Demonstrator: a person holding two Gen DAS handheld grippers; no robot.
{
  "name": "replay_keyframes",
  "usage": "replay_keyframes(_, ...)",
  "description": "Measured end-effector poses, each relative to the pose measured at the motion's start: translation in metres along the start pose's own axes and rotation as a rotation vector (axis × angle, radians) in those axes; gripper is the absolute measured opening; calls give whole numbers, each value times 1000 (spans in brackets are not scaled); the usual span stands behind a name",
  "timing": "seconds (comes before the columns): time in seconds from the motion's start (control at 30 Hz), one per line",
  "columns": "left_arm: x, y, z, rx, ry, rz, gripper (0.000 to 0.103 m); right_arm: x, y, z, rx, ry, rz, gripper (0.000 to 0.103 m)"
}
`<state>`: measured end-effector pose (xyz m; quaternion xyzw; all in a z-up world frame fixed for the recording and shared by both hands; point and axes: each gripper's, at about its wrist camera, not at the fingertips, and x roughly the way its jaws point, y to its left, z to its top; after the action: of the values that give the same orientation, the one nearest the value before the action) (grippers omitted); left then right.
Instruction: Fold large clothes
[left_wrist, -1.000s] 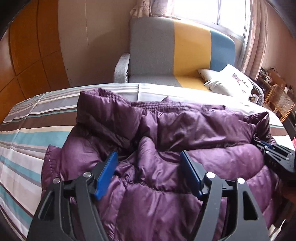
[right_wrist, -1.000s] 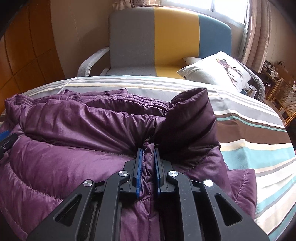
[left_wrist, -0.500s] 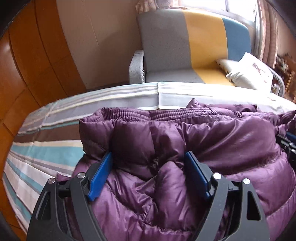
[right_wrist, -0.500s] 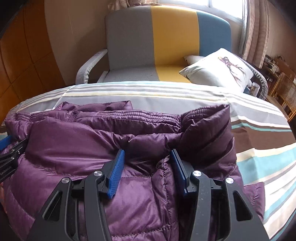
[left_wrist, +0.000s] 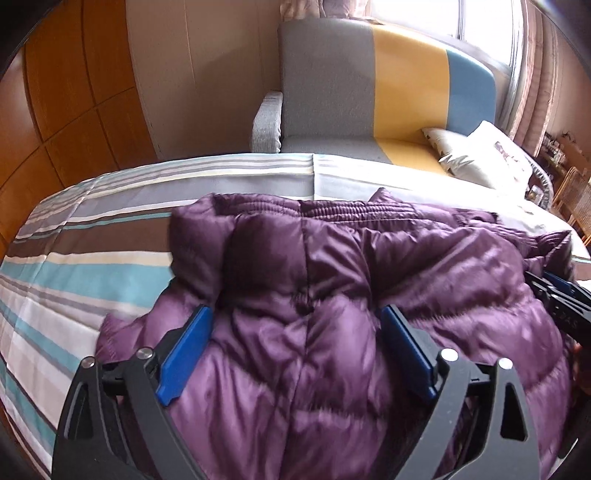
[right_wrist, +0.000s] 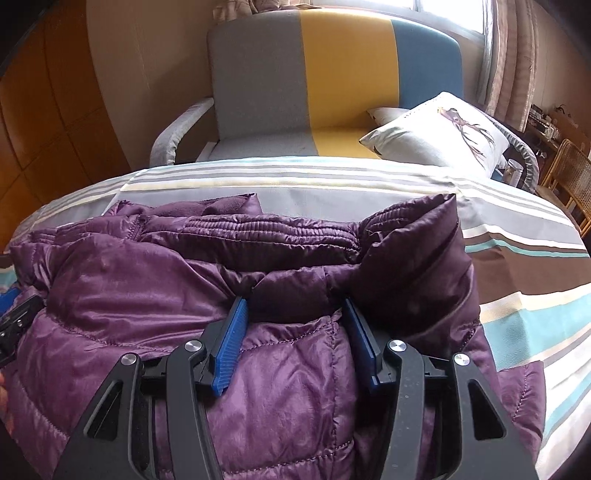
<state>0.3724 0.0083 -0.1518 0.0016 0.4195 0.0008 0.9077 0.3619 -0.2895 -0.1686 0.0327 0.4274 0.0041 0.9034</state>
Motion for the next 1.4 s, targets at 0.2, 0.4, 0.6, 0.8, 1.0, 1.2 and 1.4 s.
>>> replay_keyframes(0.2,-53,25,-32,-54,-69,-11,95,-62,3,-14,28,-65,51,59)
replay_keyframes(0.4,-88,76,-78,-225,-86,27,95,-124,24,-53,-12,-143,154,42)
replay_keyframes(0.6,-91,103,-114,-295,-37,3,94,-148,52,-92,-84,-145,209,24)
replay_keyframes(0.8,-89,104,-127,-326,-14,-83,88,-144,68,-109,-116,-128,204,24)
replay_keyframes(1.0,-79,96,-131,-314,9,-102,89,-127,71,-116,-100,-95,193,24)
replay_keyframes(1.2,-69,96,-126,-338,2,-147,77,-107,76,-126,-101,-51,173,19)
replay_keyframes(1.4,-59,96,-123,-379,2,-180,72,-97,82,-132,-123,-48,149,19)
